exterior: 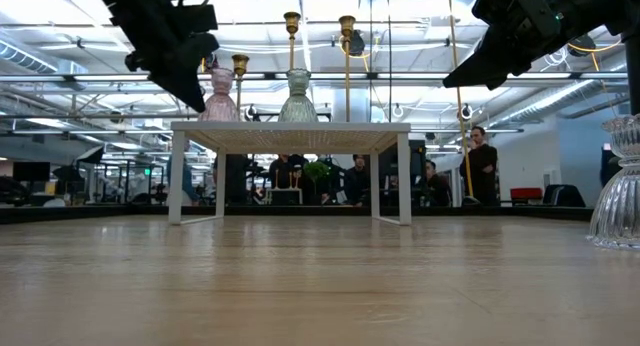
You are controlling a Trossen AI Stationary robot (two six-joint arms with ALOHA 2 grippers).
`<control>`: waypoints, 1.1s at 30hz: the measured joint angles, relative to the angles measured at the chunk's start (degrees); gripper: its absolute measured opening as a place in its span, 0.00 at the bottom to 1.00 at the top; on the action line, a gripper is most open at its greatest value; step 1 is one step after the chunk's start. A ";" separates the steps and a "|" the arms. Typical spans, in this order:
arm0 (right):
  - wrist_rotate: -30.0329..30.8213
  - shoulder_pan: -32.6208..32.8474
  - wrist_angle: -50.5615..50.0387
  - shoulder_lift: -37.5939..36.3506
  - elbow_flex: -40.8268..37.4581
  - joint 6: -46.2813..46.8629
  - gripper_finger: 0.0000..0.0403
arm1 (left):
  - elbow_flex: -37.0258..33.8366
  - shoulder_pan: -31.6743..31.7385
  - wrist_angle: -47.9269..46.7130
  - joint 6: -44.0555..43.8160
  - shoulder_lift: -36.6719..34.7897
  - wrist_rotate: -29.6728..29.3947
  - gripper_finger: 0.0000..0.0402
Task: Pick & Place candle stick holders
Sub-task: Adjust the pink glass candle holder on the shelf, then put the transparent glass candle holder on the shelf aligned with the other glass candle holders
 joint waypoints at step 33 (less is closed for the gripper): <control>-32.86 7.94 -1.76 -0.46 -1.68 -8.23 0.55 | 0.00 -11.18 12.66 14.15 -12.43 0.85 0.01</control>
